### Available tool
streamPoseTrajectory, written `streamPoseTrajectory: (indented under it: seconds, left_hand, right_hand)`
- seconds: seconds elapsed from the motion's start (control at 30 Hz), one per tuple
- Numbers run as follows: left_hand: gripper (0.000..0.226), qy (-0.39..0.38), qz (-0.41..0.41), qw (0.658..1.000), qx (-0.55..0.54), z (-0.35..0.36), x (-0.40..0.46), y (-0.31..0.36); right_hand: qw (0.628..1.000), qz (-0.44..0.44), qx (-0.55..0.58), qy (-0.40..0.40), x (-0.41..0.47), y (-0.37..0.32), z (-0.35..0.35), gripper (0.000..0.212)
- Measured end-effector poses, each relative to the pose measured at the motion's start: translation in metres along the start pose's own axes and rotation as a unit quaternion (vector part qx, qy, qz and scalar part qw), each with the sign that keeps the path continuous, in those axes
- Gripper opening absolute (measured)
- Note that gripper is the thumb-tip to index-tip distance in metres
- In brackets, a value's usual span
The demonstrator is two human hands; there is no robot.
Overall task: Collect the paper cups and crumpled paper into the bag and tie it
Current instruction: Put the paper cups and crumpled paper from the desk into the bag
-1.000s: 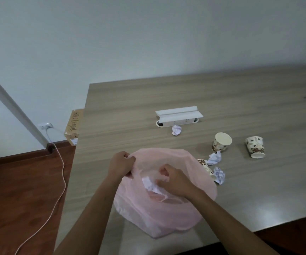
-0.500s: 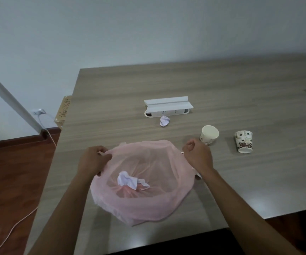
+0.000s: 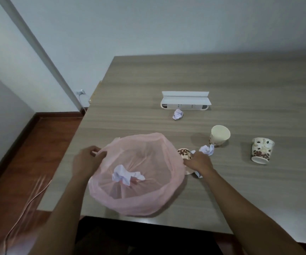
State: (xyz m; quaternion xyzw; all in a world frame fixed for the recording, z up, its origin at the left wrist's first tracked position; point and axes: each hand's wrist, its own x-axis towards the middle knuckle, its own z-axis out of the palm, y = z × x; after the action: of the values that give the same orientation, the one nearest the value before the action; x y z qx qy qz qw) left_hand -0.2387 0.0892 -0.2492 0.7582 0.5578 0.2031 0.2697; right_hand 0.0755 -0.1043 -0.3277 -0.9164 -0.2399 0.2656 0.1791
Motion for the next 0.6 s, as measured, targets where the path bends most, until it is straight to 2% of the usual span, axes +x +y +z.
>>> streamPoseTrajectory:
  seconds: [0.1, 0.2, 0.27, 0.37, 0.43, 0.5, 0.6]
  left_hand:
    - [0.009, -0.004, 0.011, 1.0, -0.011, 0.011, -0.005, 0.01]
    - [0.012, -0.019, 0.016, 1.0, -0.019, 0.024, -0.012, 0.022]
    - [0.013, -0.033, 0.018, 0.999, -0.03, 0.035, -0.017, 0.033]
    - [0.013, -0.05, 0.017, 0.998, -0.04, 0.055, -0.028, 0.046]
    - [0.012, -0.061, 0.014, 0.997, -0.041, 0.068, -0.035, 0.053]
    - [0.01, -0.066, 0.017, 0.997, -0.041, 0.08, -0.041, 0.063]
    - [0.007, -0.075, 0.015, 0.996, -0.037, 0.096, -0.047, 0.075]
  right_hand:
    - [0.998, 0.01, 0.057, 0.028, -0.012, 0.014, -0.009, 0.045]
    - [0.981, 0.028, 0.169, 0.091, -0.027, 0.022, -0.03, 0.057]
    - [0.957, 0.021, 0.259, 0.132, -0.045, 0.021, -0.053, 0.059]
    - [0.936, -0.022, 0.339, 0.096, -0.078, 0.01, -0.076, 0.048]
    - [0.949, -0.041, 0.313, 0.019, -0.098, 0.001, -0.077, 0.044]
    - [0.969, -0.042, 0.239, -0.045, -0.108, -0.005, -0.066, 0.044]
    - [0.987, -0.041, 0.143, -0.059, -0.107, -0.007, -0.037, 0.042]
